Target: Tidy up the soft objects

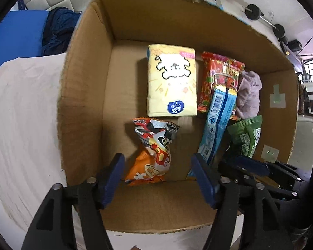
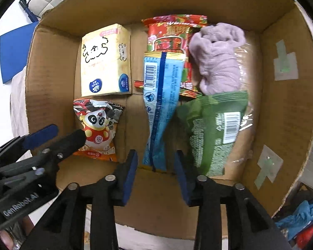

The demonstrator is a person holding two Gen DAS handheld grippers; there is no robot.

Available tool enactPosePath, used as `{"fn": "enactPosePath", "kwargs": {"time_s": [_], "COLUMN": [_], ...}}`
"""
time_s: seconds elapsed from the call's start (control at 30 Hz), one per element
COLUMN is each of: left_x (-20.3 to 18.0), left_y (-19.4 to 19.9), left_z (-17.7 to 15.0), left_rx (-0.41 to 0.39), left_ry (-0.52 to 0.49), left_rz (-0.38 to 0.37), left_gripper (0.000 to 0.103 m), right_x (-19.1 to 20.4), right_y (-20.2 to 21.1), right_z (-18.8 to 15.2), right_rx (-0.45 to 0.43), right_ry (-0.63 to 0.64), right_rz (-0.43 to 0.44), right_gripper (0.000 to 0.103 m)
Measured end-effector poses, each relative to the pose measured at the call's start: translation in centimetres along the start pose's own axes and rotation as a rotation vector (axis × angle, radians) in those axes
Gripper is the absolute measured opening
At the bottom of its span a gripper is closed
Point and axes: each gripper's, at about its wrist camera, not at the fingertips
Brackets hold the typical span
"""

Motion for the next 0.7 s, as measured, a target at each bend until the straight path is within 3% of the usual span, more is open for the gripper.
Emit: {"fn": "enactPosePath", "kwargs": {"time_s": [0.47,0.53,0.57,0.67,0.7], "left_x": [-0.8,-0.7,-0.7,-0.6,-0.6], "left_y": [4.2,4.7,4.8,5.2,5.4], "left_z": [-2.8,-3.1,-3.1,-3.4,-3.5], "left_rx": [-0.119,-0.140,-0.149,-0.174,-0.184], "left_ry": [-0.023,-0.020,-0.018,-0.014,-0.015], "left_rz": [0.019,0.022,0.025,0.045,0.057], "left_gripper": [0.073,0.083,0.092,0.098,0.099], "right_x": [-2.0,-1.7,-1.7,-1.5,-1.6], "right_y": [4.1,4.5,4.6,4.8,5.0], "right_z": [-4.4,-4.6,-4.9,-5.2,-5.5], "right_rx": [-0.075,-0.084,-0.089,-0.116,-0.128], "right_ry": [-0.011,-0.010,-0.010,-0.013,-0.013], "right_rz": [-0.067,-0.083,-0.099,-0.128,-0.143], "right_gripper": [0.045,0.046,0.051,0.087,0.089]}}
Point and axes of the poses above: each gripper's, at about its wrist camera, not at the fingertips, and y roughly against the way its jaws point, x to its left, z to its top, and after that the axes turned 10 degrees about y, right-handed
